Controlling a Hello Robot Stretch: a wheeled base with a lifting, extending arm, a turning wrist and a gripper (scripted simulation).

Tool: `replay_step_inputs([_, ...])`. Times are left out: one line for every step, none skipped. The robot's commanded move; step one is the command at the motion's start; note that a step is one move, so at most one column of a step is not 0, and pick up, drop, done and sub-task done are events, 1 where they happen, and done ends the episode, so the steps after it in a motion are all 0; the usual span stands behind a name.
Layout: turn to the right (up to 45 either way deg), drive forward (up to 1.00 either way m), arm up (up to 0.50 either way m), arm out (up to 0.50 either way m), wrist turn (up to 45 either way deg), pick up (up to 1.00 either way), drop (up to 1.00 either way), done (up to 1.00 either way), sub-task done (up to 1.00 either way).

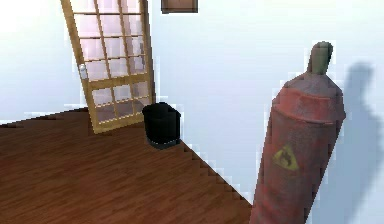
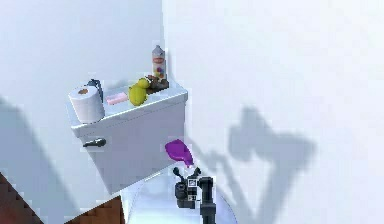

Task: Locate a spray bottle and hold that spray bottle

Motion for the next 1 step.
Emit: replay_step_inputs([0.0,0.0,0.0,0.0,0.0,0.0,0.0,1.0,0.0])
